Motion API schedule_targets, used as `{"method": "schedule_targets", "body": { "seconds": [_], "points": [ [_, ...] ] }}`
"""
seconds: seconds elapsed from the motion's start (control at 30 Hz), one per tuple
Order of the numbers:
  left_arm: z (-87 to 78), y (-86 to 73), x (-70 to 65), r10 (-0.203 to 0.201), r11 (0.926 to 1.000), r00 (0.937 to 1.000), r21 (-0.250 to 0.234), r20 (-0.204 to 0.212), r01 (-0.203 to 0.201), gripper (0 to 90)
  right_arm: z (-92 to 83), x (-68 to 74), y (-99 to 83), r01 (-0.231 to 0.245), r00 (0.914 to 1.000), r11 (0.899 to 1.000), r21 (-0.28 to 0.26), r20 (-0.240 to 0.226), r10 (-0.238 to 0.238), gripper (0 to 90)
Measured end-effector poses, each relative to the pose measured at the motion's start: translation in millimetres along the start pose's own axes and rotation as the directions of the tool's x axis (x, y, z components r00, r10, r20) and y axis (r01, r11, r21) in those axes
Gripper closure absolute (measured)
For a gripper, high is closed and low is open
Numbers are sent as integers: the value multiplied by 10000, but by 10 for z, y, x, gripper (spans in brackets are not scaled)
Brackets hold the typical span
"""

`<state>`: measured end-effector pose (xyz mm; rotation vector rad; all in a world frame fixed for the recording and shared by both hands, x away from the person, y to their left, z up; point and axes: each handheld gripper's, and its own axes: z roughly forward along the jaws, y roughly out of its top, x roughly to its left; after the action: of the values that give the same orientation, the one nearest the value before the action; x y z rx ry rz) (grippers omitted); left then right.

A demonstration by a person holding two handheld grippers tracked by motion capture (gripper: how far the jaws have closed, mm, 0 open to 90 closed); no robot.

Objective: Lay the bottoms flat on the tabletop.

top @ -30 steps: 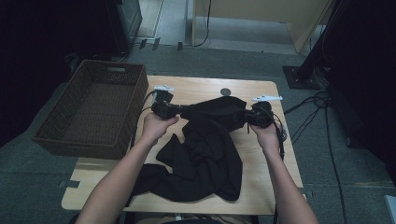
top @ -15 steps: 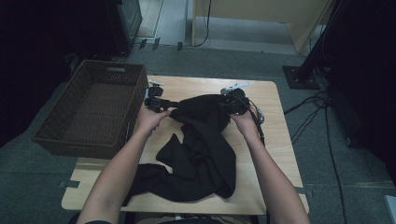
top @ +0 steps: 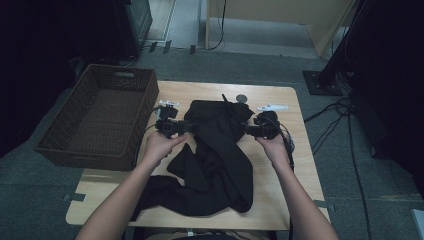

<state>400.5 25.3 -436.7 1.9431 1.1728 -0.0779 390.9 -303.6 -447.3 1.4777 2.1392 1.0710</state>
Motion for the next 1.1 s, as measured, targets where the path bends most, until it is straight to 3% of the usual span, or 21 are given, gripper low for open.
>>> {"method": "schedule_targets", "body": {
  "seconds": [0.2, 0.37, 0.5, 0.57, 0.63, 0.67, 0.7, 0.73, 0.77, 0.8, 0.9, 0.97, 1.03, 1.1],
  "points": [
    [202, -202, -243, 32, 9976, 9985, 693, 546, -70, 351, 142, -1, -206, -633, 9976, 9979, 167, -279, 637, 344],
    [368, -243, -366, -198, 9961, 9959, 871, 878, 121, 331, 249, 72, -214, -928, 9938, 9957, -25, -617, 924, 300],
    [504, -262, -463, -231, 9959, 9939, 893, 1076, 135, 350, 376, 126, -207, -1064, 9919, 9942, 135, -687, 1071, 337],
    [568, -265, -474, -159, 9954, 9935, 955, 1130, 50, 468, 439, 139, -212, -1047, 9919, 9943, 182, -703, 1057, 389],
    [648, -262, -470, 320, 9919, 9949, 1192, 958, -434, 653, 500, 152, -218, -903, 9940, 9957, 195, -595, 913, 452],
    [664, -262, -462, 376, 9917, 9936, 1181, 1069, -503, 767, 529, 161, -217, -878, 9946, 9958, 278, -540, 892, 511],
    [667, -258, -443, 546, 9912, 9897, 1124, 1322, -697, 893, 555, 173, -215, -848, 9955, 9958, 355, -395, 862, 626],
    [655, -249, -426, 600, 9918, 9883, 1038, 1400, -749, 900, 560, 166, -216, -741, 9965, 9964, 417, -349, 756, 699],
    [631, -235, -410, 616, 9921, 9872, 990, 1469, -766, 900, 560, 166, -216, -741, 9965, 9964, 417, -349, 756, 699],
    [603, -218, -395, 637, 9922, 9856, 960, 1569, -794, 900, 554, 137, -214, -701, 9967, 9963, 490, -372, 719, 825],
    [433, -141, -336, 761, 9947, 9865, 582, 1452, -853, 900, 516, 111, -191, -656, 9970, 9965, 512, -369, 676, 835],
    [262, -62, -258, 625, 9976, 9883, 205, 1394, -660, 900, 435, 65, -144, -621, 9976, 9974, 360, -280, 632, 837],
    [85, 20, -168, 651, 9979, 9917, -78, 1104, -647, 900, 339, 8, -79, -575, 9983, 9981, 201, -110, 578, 838],
    [-79, 91, -64, 615, 9980, 9956, -217, 710, -601, 900, 181, -94, 41, -321, 9989, 9994, 106, 350, 317, 839]
  ]
}}
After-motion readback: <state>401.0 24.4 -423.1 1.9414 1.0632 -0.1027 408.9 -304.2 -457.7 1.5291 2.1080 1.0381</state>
